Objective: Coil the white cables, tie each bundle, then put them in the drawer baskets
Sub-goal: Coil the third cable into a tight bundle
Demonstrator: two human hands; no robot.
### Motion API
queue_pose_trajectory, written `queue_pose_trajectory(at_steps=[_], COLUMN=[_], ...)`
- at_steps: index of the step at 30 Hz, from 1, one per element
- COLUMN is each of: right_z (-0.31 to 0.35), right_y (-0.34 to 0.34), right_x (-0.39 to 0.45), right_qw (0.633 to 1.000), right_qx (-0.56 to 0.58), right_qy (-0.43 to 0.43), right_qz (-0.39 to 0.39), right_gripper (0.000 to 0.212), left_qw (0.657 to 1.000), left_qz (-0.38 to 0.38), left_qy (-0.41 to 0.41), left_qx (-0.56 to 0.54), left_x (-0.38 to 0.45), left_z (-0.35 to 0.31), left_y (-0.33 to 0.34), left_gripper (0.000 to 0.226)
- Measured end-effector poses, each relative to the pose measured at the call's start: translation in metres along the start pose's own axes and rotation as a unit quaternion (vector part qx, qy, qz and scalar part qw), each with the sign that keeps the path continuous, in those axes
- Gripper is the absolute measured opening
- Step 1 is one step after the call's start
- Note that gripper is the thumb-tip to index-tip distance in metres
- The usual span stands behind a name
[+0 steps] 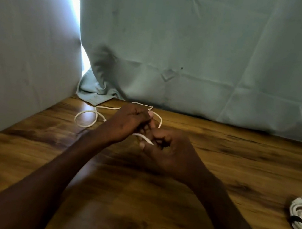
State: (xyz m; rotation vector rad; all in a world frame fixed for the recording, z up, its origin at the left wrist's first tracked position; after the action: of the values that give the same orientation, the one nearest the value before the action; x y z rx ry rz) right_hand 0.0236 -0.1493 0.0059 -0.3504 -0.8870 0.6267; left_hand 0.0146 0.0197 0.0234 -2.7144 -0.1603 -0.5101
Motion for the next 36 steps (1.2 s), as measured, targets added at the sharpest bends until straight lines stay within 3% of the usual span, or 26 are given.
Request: queue_pose_trajectory(at_steps=[3, 6, 8, 11, 15, 23, 25, 27, 29, 31, 33, 36], right_z=[0.005, 0.002, -0.001, -0.001, -0.007, -0.009, -0.011, -0.014, -0.014, -0.012, -0.010, -0.007], right_y=[-0.014, -0.030, -0.039, -0.044, -0.039, -0.013, -0.008, -0.002, 0.005, 0.014, 0.023, 0.031], right_x=[0.001, 0.002, 0.002, 0.000, 0.002, 0.002, -0.004, -0.008, -0.008, -0.007, -0.007, -0.006], right_qw=[0.992, 0.973, 0.960, 0.939, 0.921, 0.901, 0.907, 0.928, 0.957, 0.966, 0.951, 0.937], right_qx=[0.115, 0.147, 0.139, 0.162, 0.220, 0.244, 0.201, 0.160, 0.050, -0.133, -0.246, -0.276], right_qy=[0.014, 0.042, 0.048, 0.081, 0.181, 0.333, 0.363, 0.334, 0.286, 0.216, 0.157, 0.143], right_qz=[-0.056, -0.170, -0.238, -0.292, -0.267, -0.132, -0.071, -0.038, -0.011, 0.049, 0.106, 0.158], right_gripper=[0.015, 0.017, 0.017, 0.017, 0.026, 0.063, 0.064, 0.062, 0.059, 0.050, 0.039, 0.032], left_qw=[0.998, 0.997, 0.981, 0.917, 0.856, 0.774, 0.734, 0.703, 0.688, 0.701, 0.754, 0.764], left_qz=[0.041, 0.071, 0.160, 0.259, 0.283, 0.323, 0.313, 0.285, 0.224, 0.103, -0.034, -0.060], left_qy=[0.038, 0.042, -0.011, -0.080, -0.090, -0.082, -0.068, -0.056, -0.073, -0.091, -0.066, -0.031], left_qx=[0.037, -0.001, -0.106, -0.292, -0.423, -0.538, -0.600, -0.649, -0.686, -0.700, -0.653, -0.641], left_x=[-0.003, -0.003, -0.007, -0.013, -0.012, -0.013, -0.009, -0.003, 0.000, 0.004, 0.006, 0.007], left_z=[-0.005, -0.011, -0.013, -0.014, -0.013, -0.011, -0.010, -0.006, -0.005, -0.001, 0.002, -0.002], left_y=[0.006, 0.006, 0.008, 0.018, 0.027, 0.030, 0.025, 0.018, 0.012, 0.005, -0.005, -0.008], left_gripper=[0.043, 0.043, 0.044, 0.041, 0.044, 0.034, 0.031, 0.026, 0.021, 0.024, 0.023, 0.020])
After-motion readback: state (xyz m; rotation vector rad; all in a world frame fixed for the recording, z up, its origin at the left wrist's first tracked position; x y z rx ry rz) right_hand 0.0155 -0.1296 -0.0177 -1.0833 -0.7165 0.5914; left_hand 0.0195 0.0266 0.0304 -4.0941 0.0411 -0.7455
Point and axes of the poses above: each hand's wrist, its own x-axis towards the middle knuckle, its own y-axis out of the palm, z = x × y, the point moved 2 cm from there along x, towards the middle knuckle, and after that the axes turned 3 degrees about x, right-handed, at the moved point
